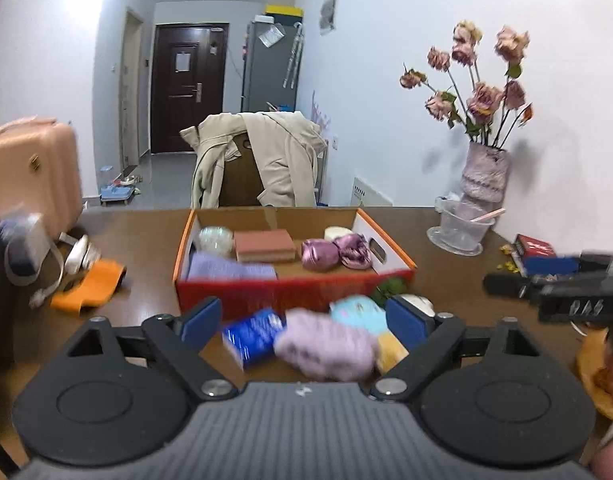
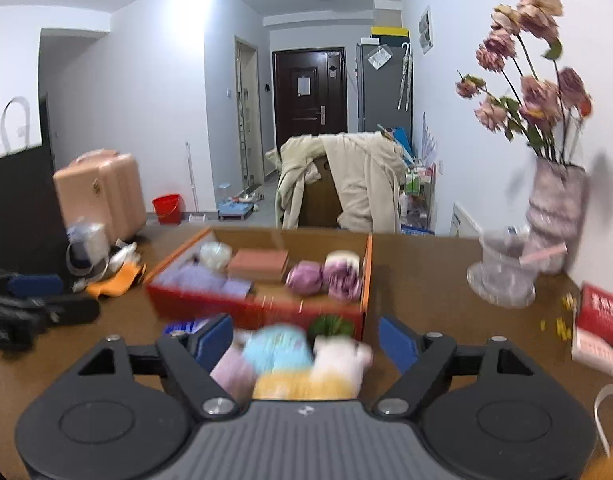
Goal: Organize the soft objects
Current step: 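Withdraw both tools from the box toward the lavender fuzzy headband, then grasp the lavender fuzzy headband with the left tool while the right grips it too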
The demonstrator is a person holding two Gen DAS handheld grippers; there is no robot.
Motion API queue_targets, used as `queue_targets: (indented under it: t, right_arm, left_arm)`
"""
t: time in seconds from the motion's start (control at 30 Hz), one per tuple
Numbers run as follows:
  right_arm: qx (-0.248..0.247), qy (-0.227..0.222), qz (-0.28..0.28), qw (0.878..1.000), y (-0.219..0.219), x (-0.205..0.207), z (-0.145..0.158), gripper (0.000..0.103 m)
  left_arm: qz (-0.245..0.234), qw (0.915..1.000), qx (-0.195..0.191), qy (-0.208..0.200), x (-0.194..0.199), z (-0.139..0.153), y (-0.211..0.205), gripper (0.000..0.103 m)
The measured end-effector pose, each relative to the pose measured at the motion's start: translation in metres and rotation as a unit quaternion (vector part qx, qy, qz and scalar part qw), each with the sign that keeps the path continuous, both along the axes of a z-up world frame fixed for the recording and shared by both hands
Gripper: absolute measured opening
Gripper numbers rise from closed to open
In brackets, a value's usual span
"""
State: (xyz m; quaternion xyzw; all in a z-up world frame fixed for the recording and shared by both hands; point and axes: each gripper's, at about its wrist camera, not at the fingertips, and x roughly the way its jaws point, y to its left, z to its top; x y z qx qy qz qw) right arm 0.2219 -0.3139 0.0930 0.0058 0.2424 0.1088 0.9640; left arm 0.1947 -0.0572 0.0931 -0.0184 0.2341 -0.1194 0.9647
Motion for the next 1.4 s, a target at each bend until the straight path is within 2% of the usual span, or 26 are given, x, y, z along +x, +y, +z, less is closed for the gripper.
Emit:
queue_targets:
  t: [0.07, 0.23, 0.4, 0.6, 0.83, 0.93, 1.0, 1.07, 1.13, 1.23, 1.3, 1.37, 1.4]
  right_arm:
    - [-0.008, 0.009, 0.002, 1.000, 0.003, -0.023, -0.015, 0.083]
    - [-0.018, 0.041, -0.012, 0.999, 0.008, -0.069, -0.053, 0.086]
    - [-0.020, 0.074, -0.008, 0.997, 0.014, -0.101, -0.084, 0.086]
    - [-0.011, 0.086, 0.003, 0.996, 0.018, -0.103, -0.094, 0.086]
    - [0.002, 0.086, 0.003, 0.996, 0.018, -0.071, -0.096, 0.086]
    - [0.025, 0.075, 0.016, 0.997, 0.019, -0.055, -0.093, 0.083]
    - [0.041, 0.068, 0.031, 0.996, 0.022, -0.042, -0.090, 0.074]
    - [0.058, 0.064, 0.043, 0.995, 0.027, -0.025, -0.086, 0.068]
    - [0.069, 0.060, 0.051, 0.995, 0.033, -0.006, -0.083, 0.066]
    - [0.081, 0.054, 0.058, 0.994, 0.045, 0.027, -0.080, 0.055]
    - [0.084, 0.058, 0.056, 0.993, 0.053, 0.047, -0.082, 0.052]
    - [0.093, 0.066, 0.054, 0.992, 0.059, 0.067, -0.087, 0.047]
    - [0.096, 0.071, 0.053, 0.991, 0.062, 0.074, -0.092, 0.045]
  left_arm:
    - [0.014, 0.9998, -0.011, -0.005, -0.028, -0.009, 0.003, 0.096]
    - [0.047, 0.9988, -0.005, -0.010, -0.082, -0.041, 0.005, 0.098]
    - [0.041, 0.9983, 0.039, 0.009, -0.104, -0.068, 0.007, 0.100]
    - [0.046, 0.9981, 0.031, 0.027, -0.088, -0.079, 0.012, 0.100]
    - [0.037, 0.9973, 0.030, 0.056, -0.048, -0.092, 0.009, 0.100]
    - [0.025, 0.9980, 0.018, 0.056, -0.022, -0.090, 0.006, 0.100]
    - [0.014, 0.9985, 0.004, 0.053, 0.001, -0.085, 0.007, 0.100]
    - [-0.005, 0.9986, -0.011, 0.051, 0.029, -0.078, 0.008, 0.093]
    - [-0.017, 0.9982, -0.015, 0.055, 0.061, -0.074, 0.009, 0.077]
    - [-0.039, 0.9959, -0.033, 0.074, 0.103, -0.074, 0.011, 0.071]
    - [-0.059, 0.9934, -0.052, 0.083, 0.121, -0.079, 0.012, 0.068]
    - [-0.070, 0.9898, -0.066, 0.104, 0.136, -0.090, 0.013, 0.058]
    - [-0.073, 0.9875, -0.073, 0.119, 0.142, -0.097, 0.014, 0.045]
